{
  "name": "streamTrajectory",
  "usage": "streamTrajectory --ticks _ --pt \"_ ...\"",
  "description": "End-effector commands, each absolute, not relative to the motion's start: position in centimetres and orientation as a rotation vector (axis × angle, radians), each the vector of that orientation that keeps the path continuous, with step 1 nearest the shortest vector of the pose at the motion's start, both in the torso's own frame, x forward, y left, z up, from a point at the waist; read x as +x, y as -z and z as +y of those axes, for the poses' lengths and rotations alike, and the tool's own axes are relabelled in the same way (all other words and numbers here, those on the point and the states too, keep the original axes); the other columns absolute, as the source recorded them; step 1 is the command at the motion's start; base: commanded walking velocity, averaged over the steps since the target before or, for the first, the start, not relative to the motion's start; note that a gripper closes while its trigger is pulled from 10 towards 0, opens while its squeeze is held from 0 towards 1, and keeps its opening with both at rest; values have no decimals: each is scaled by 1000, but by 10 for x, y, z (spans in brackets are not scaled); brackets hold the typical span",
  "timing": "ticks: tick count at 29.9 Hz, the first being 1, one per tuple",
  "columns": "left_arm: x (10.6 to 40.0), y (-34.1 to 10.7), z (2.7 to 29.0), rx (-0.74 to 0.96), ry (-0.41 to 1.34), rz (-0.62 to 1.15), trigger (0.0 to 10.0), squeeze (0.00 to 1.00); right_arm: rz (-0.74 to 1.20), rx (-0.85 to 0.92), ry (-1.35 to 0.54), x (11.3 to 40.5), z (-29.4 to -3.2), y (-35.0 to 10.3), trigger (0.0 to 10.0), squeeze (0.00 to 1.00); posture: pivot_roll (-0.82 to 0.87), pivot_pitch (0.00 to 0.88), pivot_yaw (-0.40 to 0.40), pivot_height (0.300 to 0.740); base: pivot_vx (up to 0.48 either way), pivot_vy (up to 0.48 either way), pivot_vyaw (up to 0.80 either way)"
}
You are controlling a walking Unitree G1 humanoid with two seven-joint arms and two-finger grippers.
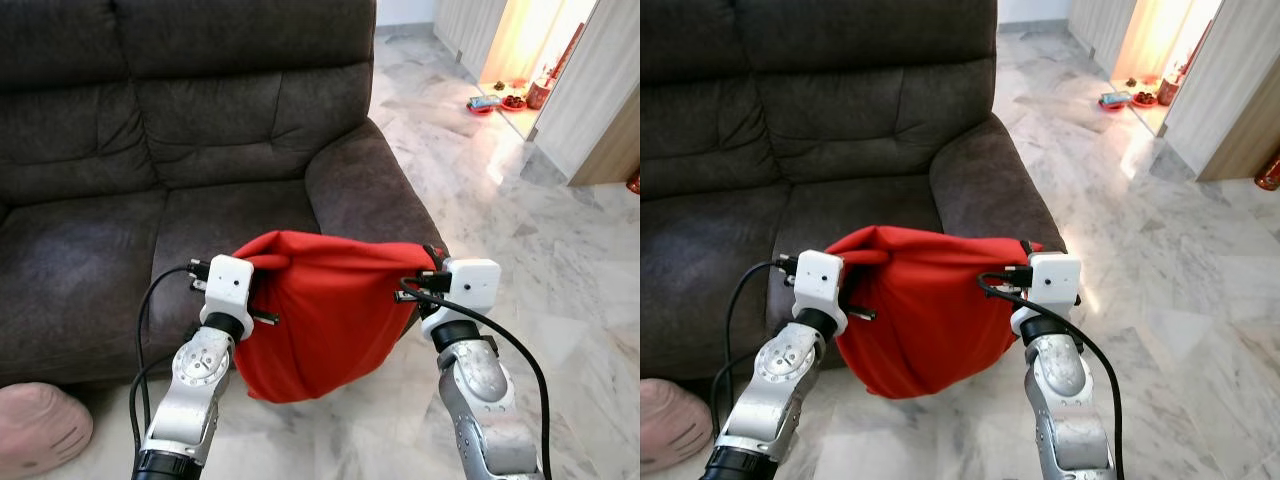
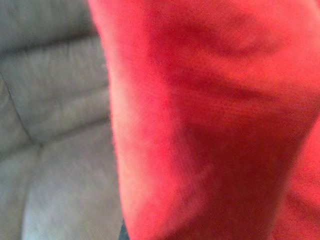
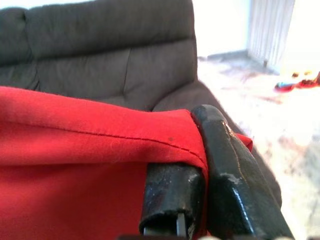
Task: Move the pillow to the sofa from floor
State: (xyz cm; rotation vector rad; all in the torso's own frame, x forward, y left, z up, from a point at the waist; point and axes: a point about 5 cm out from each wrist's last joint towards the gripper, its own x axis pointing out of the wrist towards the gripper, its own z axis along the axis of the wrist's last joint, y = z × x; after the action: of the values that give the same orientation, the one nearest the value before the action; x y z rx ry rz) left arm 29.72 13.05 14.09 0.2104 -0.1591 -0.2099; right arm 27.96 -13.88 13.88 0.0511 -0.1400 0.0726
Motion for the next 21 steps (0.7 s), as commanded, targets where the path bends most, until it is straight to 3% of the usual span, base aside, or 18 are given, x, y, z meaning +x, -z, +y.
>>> streamTrajectory --ticks 1,8,15,21 --pt "296 -166 128 250 204 -288 10000 0 -322 54 -48 275 -144 -173 10000 0 -120 87 38 739 0 0 0" --pt "294 -192 117 339 177 -419 10000 0 -411 27 -5 264 -151 -189 10000 0 -121 85 48 739 0 0 0" --pt "288 -211 103 381 174 -507 10000 0 -486 -11 -67 258 -136 -207 10000 0 -122 75 55 739 0 0 0" --pt "283 -217 91 224 169 -488 10000 0 -484 24 -101 257 -123 -209 10000 0 -119 68 54 739 0 0 0"
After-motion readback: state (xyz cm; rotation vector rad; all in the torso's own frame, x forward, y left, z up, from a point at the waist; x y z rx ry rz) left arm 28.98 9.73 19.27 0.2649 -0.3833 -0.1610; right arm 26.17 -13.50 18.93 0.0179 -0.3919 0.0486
